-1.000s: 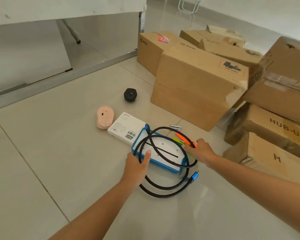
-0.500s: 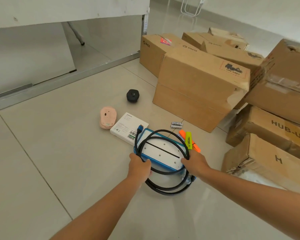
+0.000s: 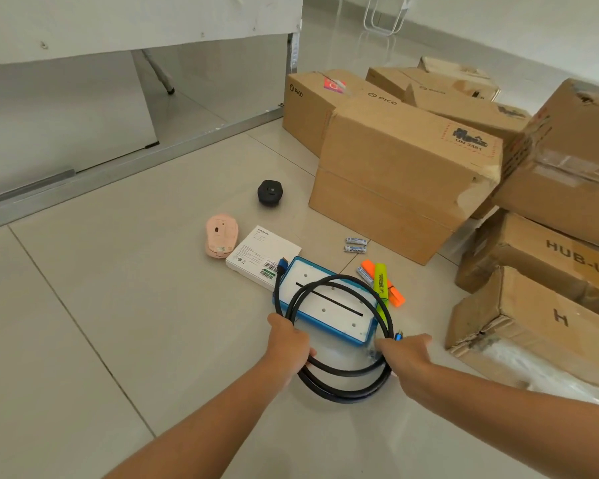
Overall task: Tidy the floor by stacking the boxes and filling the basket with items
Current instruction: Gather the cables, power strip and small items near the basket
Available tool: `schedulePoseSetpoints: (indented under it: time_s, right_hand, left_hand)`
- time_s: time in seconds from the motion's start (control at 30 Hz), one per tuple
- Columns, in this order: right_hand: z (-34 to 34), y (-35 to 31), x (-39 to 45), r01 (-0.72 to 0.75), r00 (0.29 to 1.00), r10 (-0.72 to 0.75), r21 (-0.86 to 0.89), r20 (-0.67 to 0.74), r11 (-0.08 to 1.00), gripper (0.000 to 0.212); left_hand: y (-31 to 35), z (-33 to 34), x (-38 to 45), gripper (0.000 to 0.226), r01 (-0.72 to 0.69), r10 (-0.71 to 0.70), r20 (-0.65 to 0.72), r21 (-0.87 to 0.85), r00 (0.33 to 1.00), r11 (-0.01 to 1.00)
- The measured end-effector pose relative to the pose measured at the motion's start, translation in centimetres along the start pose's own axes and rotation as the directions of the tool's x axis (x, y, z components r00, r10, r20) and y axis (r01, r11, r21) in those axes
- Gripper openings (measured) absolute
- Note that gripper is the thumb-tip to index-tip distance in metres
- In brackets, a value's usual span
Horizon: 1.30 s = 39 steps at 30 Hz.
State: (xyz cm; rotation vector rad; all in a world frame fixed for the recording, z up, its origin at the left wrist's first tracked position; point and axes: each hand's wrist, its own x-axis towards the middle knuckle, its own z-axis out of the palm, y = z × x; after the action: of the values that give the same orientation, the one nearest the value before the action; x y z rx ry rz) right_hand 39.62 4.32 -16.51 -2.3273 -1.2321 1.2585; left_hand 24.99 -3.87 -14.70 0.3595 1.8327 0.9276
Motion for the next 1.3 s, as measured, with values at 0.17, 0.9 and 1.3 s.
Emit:
schedulePoseSetpoints:
  time_s: [0.17, 0.9, 1.3]
  right_hand:
    - [-0.2, 0.0, -2.9, 0.319, 0.945, -0.316, 0.019, -0.086, 0.948, 0.033]
    - [16.6, -11.1, -25.8, 0.640, 0.479, -0.424, 0.025, 0.769, 0.768, 0.027]
    - [35.0, -0.9, -47.4, 0.747, 0.272, -0.278, -0.020, 0.921, 0.664, 0.036]
  left_hand:
    - [-0.3, -0.8, -0.1, 0.031, -0.078, 0.077, 0.025, 0.032, 0.997, 0.996]
    - [-7.0, -33.3, -12.4, 0.028, -0.199, 0.159, -0.326, -0.095, 0.932, 0.975]
    - [-28.1, -47.4, -23.8, 0.031, -0.182, -0.290, -0.631, -0.575, 0.720, 0.798]
